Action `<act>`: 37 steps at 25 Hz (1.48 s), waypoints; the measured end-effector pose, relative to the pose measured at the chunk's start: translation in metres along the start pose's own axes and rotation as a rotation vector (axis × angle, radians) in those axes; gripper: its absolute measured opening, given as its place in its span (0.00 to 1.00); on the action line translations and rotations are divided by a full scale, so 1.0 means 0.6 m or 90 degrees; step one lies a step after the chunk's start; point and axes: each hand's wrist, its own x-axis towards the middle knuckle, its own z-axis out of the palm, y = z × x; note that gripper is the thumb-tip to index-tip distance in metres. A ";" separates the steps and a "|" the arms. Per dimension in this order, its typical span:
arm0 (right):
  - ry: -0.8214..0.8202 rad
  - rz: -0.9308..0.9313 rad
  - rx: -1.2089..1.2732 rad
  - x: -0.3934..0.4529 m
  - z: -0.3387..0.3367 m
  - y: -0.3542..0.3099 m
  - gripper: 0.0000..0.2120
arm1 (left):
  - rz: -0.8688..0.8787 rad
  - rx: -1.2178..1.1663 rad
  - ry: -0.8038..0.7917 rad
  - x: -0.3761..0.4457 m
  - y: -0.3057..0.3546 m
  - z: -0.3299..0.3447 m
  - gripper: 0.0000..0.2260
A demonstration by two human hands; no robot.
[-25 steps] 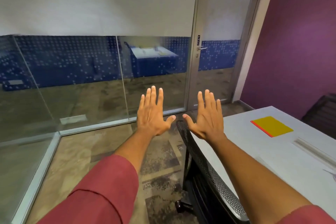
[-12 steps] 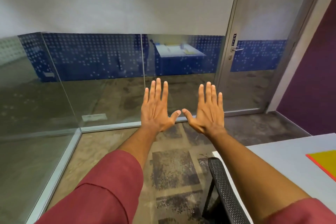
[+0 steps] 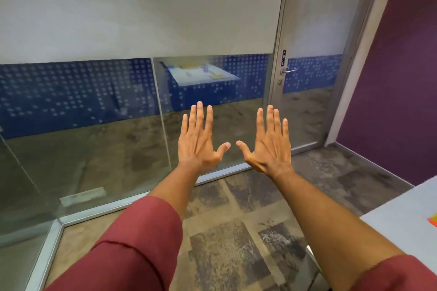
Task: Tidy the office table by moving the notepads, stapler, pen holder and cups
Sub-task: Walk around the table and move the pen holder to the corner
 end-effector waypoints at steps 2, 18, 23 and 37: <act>0.000 0.019 -0.007 0.044 0.024 -0.011 0.48 | 0.027 -0.019 0.002 0.055 -0.022 0.029 0.46; 0.017 0.168 -0.081 0.421 0.279 0.219 0.49 | 0.162 -0.094 0.012 0.534 0.093 0.363 0.46; 0.009 0.195 -0.103 0.530 0.336 0.342 0.49 | 0.210 -0.141 0.005 0.680 0.203 0.458 0.47; 0.027 0.393 -0.257 0.789 0.526 0.669 0.48 | 0.406 -0.318 0.003 1.096 0.504 0.735 0.48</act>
